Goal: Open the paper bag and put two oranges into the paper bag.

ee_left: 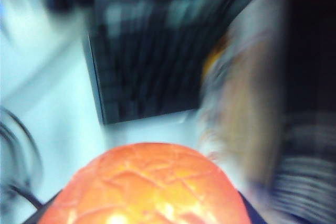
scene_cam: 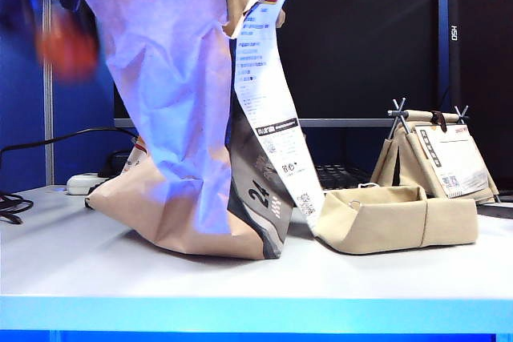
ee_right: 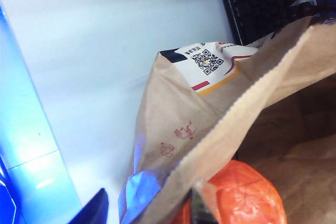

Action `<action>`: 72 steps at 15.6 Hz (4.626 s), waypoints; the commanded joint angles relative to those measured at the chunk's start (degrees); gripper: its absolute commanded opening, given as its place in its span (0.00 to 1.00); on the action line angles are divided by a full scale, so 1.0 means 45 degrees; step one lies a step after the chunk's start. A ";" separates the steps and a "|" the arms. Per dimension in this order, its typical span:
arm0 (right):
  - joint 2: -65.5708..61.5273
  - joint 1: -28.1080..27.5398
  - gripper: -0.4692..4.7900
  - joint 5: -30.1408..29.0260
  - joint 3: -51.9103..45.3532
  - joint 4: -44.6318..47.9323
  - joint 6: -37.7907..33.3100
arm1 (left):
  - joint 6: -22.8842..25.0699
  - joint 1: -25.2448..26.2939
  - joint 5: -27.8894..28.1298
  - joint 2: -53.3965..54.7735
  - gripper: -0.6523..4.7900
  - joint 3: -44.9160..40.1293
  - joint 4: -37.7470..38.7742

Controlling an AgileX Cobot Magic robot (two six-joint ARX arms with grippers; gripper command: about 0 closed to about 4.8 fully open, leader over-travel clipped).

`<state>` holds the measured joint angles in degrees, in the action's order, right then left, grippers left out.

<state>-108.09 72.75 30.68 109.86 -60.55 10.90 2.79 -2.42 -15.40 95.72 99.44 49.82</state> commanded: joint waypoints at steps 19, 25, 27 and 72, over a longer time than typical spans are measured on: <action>0.0053 0.0005 0.47 -0.0063 0.0078 0.0563 -0.0233 | 0.0078 -0.2239 -0.6805 0.0835 0.11 0.5367 0.3691; 0.0058 -0.0019 0.47 -0.0078 0.0078 0.0568 -0.0073 | 0.0903 -0.2419 -0.7538 0.0884 0.11 0.5367 0.5319; 0.0053 -0.0019 0.47 -0.0083 0.0078 0.0568 -0.0073 | 0.1287 -0.2603 -0.7533 0.0884 0.11 0.5367 0.5780; 0.0534 -0.1277 1.00 0.5814 0.6120 0.1224 0.2361 | -0.0554 0.6222 -0.5183 -0.1195 0.97 0.4789 0.1127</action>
<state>-107.09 67.02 53.49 136.29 -56.14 20.45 1.32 25.52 -38.39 91.00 120.81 57.25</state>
